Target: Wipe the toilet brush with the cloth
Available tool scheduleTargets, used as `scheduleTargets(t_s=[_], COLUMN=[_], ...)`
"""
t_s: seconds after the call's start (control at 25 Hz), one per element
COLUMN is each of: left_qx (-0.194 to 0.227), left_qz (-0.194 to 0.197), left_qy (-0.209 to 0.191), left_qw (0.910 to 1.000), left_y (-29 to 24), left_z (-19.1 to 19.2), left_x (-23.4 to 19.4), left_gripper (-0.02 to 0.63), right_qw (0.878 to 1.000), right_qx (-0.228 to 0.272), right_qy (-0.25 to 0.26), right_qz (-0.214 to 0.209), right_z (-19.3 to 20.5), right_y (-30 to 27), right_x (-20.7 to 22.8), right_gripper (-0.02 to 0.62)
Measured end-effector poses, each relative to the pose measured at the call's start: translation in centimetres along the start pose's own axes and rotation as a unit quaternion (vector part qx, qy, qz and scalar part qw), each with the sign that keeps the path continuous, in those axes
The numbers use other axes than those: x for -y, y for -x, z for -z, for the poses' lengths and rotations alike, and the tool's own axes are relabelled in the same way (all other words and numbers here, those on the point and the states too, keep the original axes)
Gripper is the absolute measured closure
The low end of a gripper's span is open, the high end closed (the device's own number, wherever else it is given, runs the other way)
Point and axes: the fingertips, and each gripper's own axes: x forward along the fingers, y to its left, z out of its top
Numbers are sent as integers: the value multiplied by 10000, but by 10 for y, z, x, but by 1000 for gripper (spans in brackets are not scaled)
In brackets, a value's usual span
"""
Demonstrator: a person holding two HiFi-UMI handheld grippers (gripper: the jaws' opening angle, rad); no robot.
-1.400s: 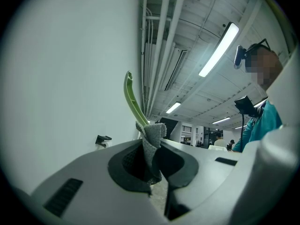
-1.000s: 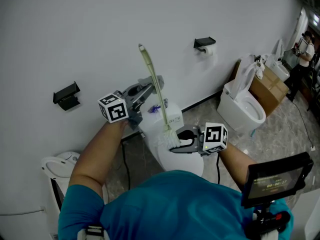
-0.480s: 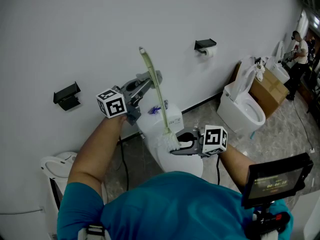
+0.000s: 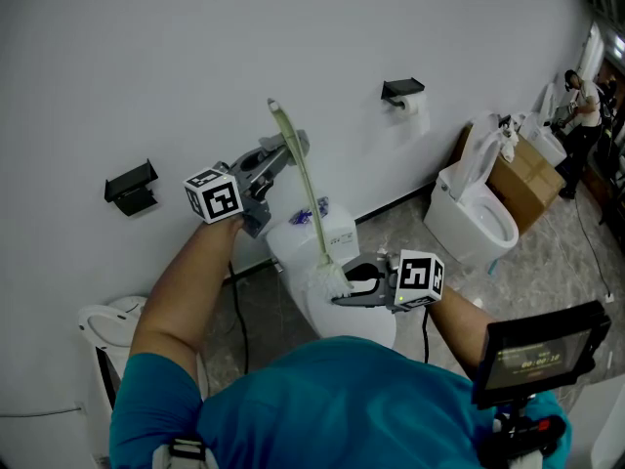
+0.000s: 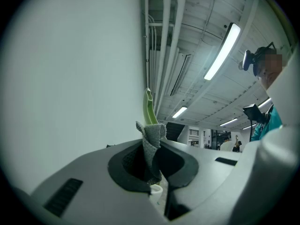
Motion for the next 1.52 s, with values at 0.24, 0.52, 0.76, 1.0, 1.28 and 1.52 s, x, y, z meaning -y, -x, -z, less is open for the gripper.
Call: scheduleTargets(t_s=[0.24,0.52,0.76,1.0,1.28,1.52], left_qx=[31,125,230,471,284,-757], left_qz=[-114,-257,-338,-740,-1310,-944], left_qy=[-82,-188,-329,-284,-31,-161], left_qw=[9999,9994,9986,9957,9910,9925], left_y=[3,8,13,29,51,31], left_z=[-10,-29,-49,-64,-10,55], left_x=[-9,-22,-28,-47,-47,8], left_gripper=[568,568,568,568,568,568], right_qw=[10000,9998,9998,9998,9963,9800], right_qx=[-43,-108,-126,-128,-411,-1068], right_qy=[5,-46,-44,112,203,342], right_qz=[-41,-128,-156,77,729,1643], right_z=[3,7,9,4,5,20], right_y=[0,0,0,3,1,4], right_x=[-3,-8,-13,-5,9,43], right_gripper=[468,468,469,469,469,471])
